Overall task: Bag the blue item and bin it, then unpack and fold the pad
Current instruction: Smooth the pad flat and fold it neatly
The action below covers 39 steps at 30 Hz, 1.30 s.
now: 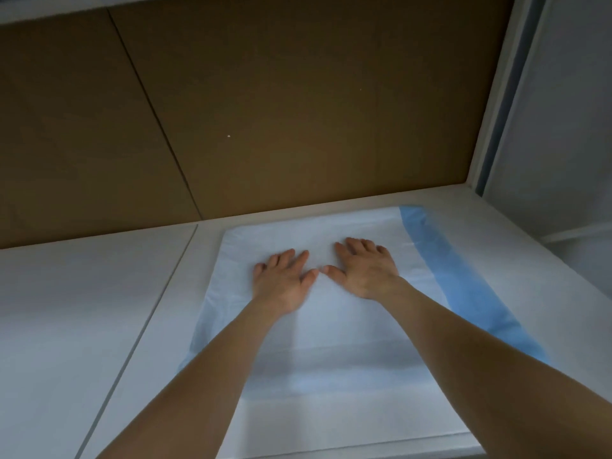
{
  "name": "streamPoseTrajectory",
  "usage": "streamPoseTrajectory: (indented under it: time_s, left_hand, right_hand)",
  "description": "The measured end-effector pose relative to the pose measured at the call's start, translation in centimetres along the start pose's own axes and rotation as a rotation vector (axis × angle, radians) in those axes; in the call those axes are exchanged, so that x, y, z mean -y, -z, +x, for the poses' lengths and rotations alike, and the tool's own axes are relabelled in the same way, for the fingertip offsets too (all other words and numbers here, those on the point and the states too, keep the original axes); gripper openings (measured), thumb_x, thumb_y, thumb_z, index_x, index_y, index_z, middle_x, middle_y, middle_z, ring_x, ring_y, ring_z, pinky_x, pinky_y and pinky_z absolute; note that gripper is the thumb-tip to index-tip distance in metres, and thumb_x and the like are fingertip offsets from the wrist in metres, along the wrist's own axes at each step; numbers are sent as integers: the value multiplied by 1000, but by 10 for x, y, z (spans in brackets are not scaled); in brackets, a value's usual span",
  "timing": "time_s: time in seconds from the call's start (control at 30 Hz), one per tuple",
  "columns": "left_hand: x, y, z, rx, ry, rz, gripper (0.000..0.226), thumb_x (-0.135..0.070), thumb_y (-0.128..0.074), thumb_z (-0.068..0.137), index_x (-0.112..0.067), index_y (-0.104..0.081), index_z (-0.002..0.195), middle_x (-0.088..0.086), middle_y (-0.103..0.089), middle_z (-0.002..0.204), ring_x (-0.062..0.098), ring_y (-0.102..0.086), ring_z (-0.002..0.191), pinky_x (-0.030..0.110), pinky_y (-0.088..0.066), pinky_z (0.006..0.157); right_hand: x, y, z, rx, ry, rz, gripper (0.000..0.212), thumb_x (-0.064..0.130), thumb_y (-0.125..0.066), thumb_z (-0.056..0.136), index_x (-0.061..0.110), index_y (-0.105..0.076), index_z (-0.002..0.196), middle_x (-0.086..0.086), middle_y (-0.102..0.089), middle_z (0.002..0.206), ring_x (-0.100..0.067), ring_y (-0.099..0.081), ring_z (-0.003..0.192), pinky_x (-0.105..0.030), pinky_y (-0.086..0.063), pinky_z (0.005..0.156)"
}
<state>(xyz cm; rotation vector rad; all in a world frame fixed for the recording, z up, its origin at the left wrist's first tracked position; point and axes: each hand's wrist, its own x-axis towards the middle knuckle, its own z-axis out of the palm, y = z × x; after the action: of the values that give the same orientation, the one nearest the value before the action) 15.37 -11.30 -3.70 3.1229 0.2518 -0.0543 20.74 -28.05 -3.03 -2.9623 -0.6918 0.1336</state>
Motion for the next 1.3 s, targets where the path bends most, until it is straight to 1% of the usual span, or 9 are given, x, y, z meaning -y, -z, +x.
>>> streamPoseTrajectory:
  time_s: [0.07,0.13,0.23,0.4,0.63,0.83,1.0,1.2,1.3]
  left_hand:
    - [15,5,9,-49,54,-9,57,-54,-20,97,-34,-14,151,-3,-15,159,19,-13,145,40,-15,116]
    - [34,6,19,-21,108,-16,60,-55,-21,97,-31,-11,152,0,-7,161,19,-4,148,40,-8,120]
    - [53,2,27,53,141,-47,65,-59,-19,96,-29,-5,153,4,3,161,21,4,149,38,0,121]
    - [56,-3,29,64,153,-41,67,-62,-18,95,-30,-4,153,7,4,161,22,2,149,36,0,121]
    - [30,22,44,55,272,-37,64,-60,-24,95,-20,-31,144,14,-29,149,32,-30,137,44,-28,108]
    - [-31,10,60,54,10,-83,65,-62,-24,94,-35,-12,151,-4,-2,161,19,-2,149,47,-6,119]
    - [-39,-6,64,72,44,-22,63,-66,-14,92,-43,-3,150,-8,6,161,19,3,149,50,0,118]
    - [-36,-1,64,106,16,-56,60,-61,-14,95,-40,-2,151,-3,8,161,19,5,149,46,0,120]
    - [-12,2,62,69,101,-59,62,-59,-16,96,-34,-6,152,2,4,161,20,3,149,45,-2,120]
  right_hand:
    - [6,1,9,26,8,42,77,71,-17,90,28,-4,154,2,4,162,-28,6,148,-47,-3,119]
    - [11,-1,20,42,32,58,80,73,-17,89,30,0,154,3,9,161,-27,13,148,-47,3,119]
    - [11,-5,34,48,50,44,82,78,-15,85,34,-1,153,5,8,161,-26,13,148,-49,4,119]
    - [9,-12,41,60,29,44,81,80,-15,83,38,-3,152,8,6,161,-24,9,148,-47,4,119]
    - [-25,4,33,42,-12,47,78,76,-16,86,36,-11,152,3,-1,162,-25,4,149,-48,-1,119]
    - [-69,6,28,17,-157,22,80,80,-16,83,37,-12,151,2,-3,161,-31,2,147,-55,-3,117]
    - [-75,-3,28,20,-169,21,79,79,-13,84,39,-4,151,2,4,162,-30,8,148,-53,4,117]
    - [-77,3,27,31,-174,16,73,74,-11,88,38,-3,152,1,5,162,-32,8,148,-54,3,117]
    - [-69,6,30,26,-173,9,74,72,-12,89,35,-4,152,-2,6,161,-34,9,147,-58,1,116]
